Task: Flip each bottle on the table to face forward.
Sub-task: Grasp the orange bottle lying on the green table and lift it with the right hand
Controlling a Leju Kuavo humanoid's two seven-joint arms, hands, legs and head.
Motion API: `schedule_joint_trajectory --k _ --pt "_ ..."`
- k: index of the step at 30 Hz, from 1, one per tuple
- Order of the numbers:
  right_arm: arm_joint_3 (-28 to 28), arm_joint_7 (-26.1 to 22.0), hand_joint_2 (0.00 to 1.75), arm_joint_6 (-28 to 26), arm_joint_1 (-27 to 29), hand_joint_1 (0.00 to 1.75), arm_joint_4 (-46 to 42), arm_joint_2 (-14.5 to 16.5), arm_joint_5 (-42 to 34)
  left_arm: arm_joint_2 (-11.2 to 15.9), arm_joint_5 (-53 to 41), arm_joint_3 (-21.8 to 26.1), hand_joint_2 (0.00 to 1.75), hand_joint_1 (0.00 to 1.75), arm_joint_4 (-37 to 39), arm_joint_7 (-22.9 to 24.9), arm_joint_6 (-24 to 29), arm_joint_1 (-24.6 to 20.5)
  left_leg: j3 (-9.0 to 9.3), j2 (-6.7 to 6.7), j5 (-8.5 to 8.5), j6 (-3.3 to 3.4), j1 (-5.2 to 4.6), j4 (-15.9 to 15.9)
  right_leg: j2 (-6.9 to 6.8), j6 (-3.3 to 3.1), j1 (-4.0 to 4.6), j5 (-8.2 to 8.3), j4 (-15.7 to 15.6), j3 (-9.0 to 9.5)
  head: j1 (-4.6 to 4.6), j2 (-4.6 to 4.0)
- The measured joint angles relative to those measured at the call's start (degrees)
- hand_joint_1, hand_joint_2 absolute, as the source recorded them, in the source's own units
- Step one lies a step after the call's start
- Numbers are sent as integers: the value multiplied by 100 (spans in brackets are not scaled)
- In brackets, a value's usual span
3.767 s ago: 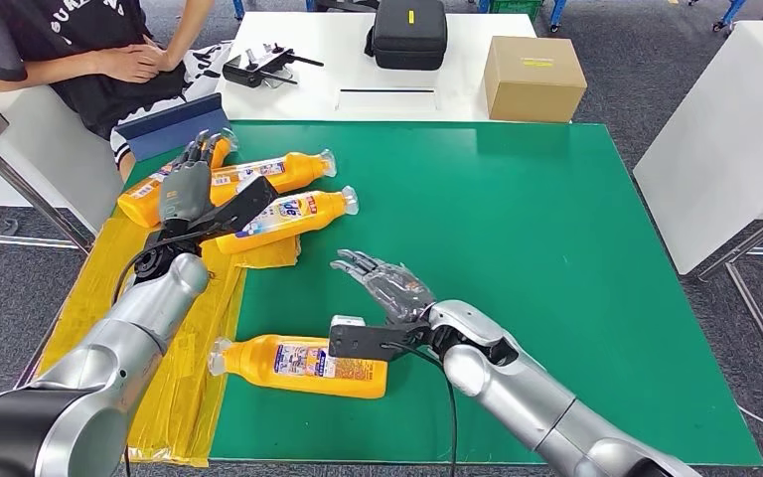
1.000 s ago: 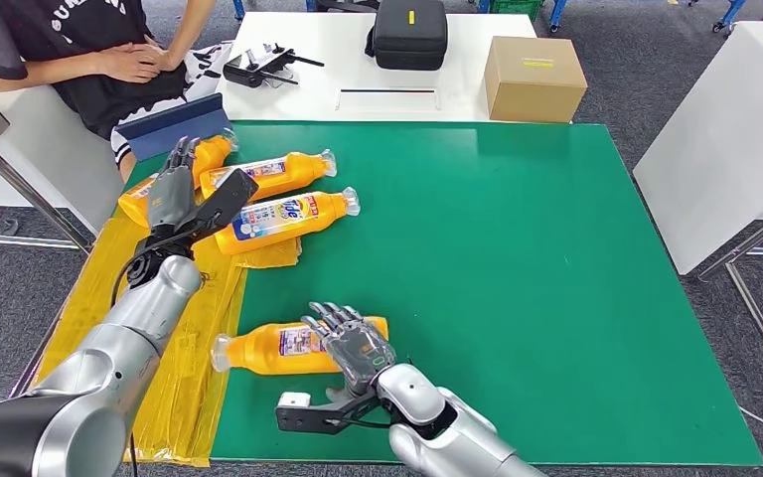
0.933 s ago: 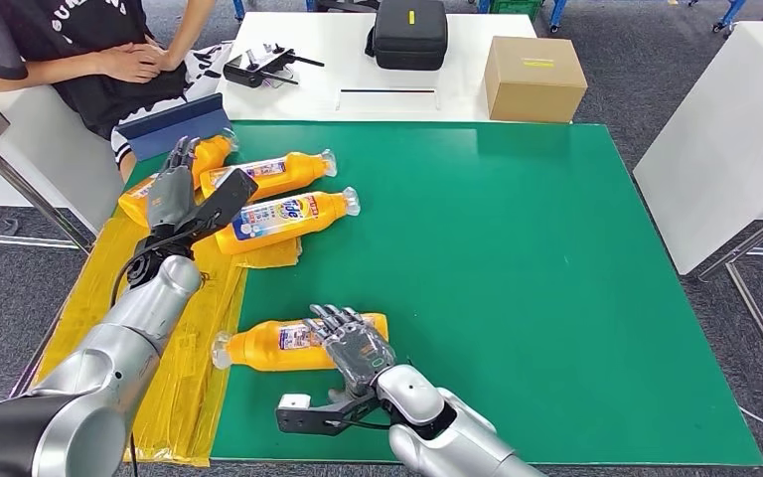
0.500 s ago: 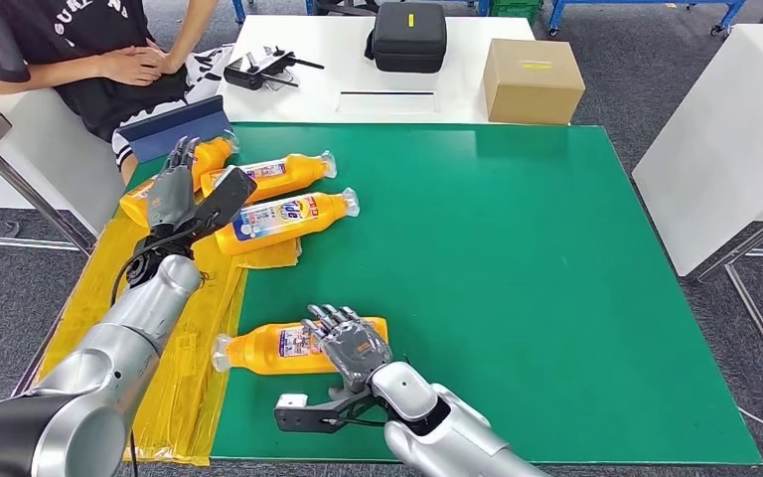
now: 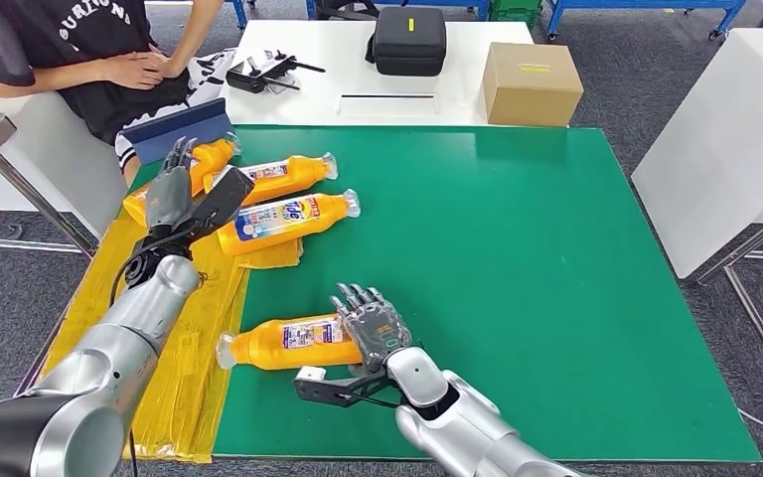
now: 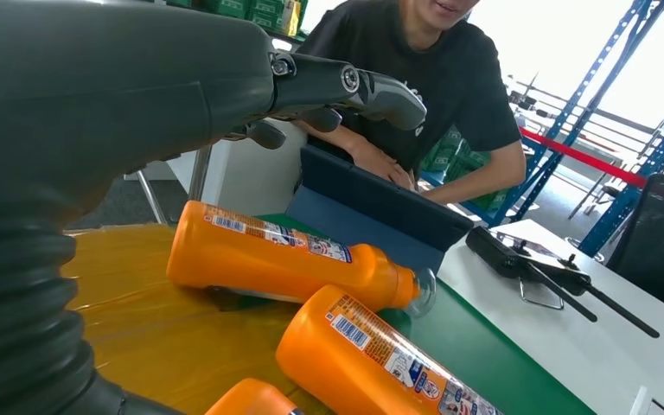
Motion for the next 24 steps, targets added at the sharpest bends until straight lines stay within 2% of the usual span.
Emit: schedule_joint_trajectory --k 4,5,6,8,9,10,11,17,24 --pt "-98 -31 175 14 -48 0 60 -23 2 5 8 0 175 0 0 -1 0 27 5 0 1 1 0 0 0 0 0 0 0 5 -1 0" --pt "-118 -41 175 23 -54 15 71 -24 1 5 8 0 175 0 0 -1 0 36 6 0 1 1 0 0 0 0 0 0 0 5 -1 0" --pt "-135 -51 175 37 -59 38 78 -23 -2 6 8 0 175 0 0 -2 0 45 6 0 2 1 0 0 0 0 0 0 0 5 -1 0" --pt "-167 -92 175 96 -69 111 102 -23 -30 6 8 0 175 0 0 -3 0 58 6 0 2 1 0 0 0 0 1 0 0 6 -1 0" --pt "-186 -129 175 130 -74 137 121 -23 -57 6 8 0 175 0 0 -4 -1 62 7 1 2 1 1 0 0 0 1 0 0 6 -1 0" --pt "-207 -172 175 160 -79 154 142 -23 -88 6 8 0 175 0 0 -4 -1 64 7 1 2 1 1 0 1 0 1 0 0 6 -1 0" --pt "-226 -218 175 186 -85 161 164 -23 -122 5 8 0 175 0 0 -5 -2 65 8 2 2 1 1 0 1 0 1 0 0 7 0 0" --pt "-283 -373 175 275 -164 171 283 -19 -209 4 8 0 175 0 0 -18 -7 66 16 1 2 1 0 0 0 -1 2 0 0 13 0 0" --pt "-329 -562 175 399 -269 175 378 -15 -323 4 19 0 175 0 0 -43 -7 68 15 1 3 2 0 0 0 -1 1 0 1 14 -1 0"
